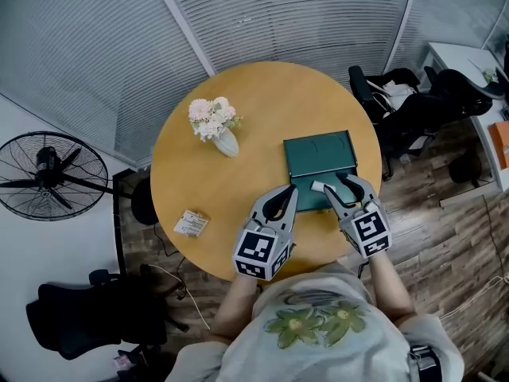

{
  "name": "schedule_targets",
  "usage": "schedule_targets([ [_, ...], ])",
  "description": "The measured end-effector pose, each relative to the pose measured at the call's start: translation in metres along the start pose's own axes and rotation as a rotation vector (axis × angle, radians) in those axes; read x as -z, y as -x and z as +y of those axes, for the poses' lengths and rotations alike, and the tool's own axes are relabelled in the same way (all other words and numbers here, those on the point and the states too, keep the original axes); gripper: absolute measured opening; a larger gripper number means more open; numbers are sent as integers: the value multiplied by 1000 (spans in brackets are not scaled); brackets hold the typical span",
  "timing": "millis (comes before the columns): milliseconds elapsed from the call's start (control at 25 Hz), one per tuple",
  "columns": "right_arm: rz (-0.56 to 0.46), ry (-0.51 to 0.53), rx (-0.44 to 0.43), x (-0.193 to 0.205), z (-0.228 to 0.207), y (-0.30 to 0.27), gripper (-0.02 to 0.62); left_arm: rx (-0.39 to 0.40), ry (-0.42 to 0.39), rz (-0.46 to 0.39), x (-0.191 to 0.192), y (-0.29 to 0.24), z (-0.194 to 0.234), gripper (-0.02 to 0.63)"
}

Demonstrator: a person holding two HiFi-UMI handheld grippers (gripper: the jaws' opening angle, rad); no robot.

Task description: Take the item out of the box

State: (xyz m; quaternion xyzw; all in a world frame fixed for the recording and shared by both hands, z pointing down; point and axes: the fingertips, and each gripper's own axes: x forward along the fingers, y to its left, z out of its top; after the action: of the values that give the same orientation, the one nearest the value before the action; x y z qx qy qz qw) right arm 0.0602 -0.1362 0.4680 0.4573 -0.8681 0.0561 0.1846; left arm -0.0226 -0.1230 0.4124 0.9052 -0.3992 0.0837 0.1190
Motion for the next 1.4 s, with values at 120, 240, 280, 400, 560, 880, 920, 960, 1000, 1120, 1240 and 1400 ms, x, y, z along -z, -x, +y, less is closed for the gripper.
schedule_targets([
  [120, 26, 7, -24, 10, 0, -8, 160, 19, 2, -16, -1, -3, -4, -2],
  [240, 62, 13, -46, 24, 0, -14, 143, 13, 30, -24, 1, -6, -5, -2],
  [280, 76, 14, -56, 29, 0, -16, 143, 6, 43, -28, 1, -7, -4, -2],
  [400, 96, 20, -90, 35, 1, -22, 143, -18, 74, -38, 2, -9, -1, -3],
  [560, 126, 46, -119, 50, 0, -29, 143, -31, 90, -31, 9, -11, -1, -3],
  [880, 196, 76, -171, 78, -6, -43, 143, -92, 41, 36, 33, -23, 2, -2],
  [920, 203, 77, -178, 82, -6, -45, 143, -99, 36, 42, 36, -24, 3, -2],
  [960, 212, 77, -184, 85, -6, -47, 143, -104, 31, 48, 38, -26, 4, -2],
  [1000, 221, 77, -191, 89, -6, -49, 143, -105, 31, 52, 41, -27, 4, -1],
  [1120, 251, 79, -213, 101, -6, -55, 143, -98, 47, 61, 48, -32, 6, -1],
  [1240, 284, 84, -249, 113, -2, -62, 143, -94, 63, 71, 55, -36, 8, -2],
  [1400, 321, 97, -274, 126, 1, -69, 143, -87, 77, 86, 63, -41, 9, 0],
])
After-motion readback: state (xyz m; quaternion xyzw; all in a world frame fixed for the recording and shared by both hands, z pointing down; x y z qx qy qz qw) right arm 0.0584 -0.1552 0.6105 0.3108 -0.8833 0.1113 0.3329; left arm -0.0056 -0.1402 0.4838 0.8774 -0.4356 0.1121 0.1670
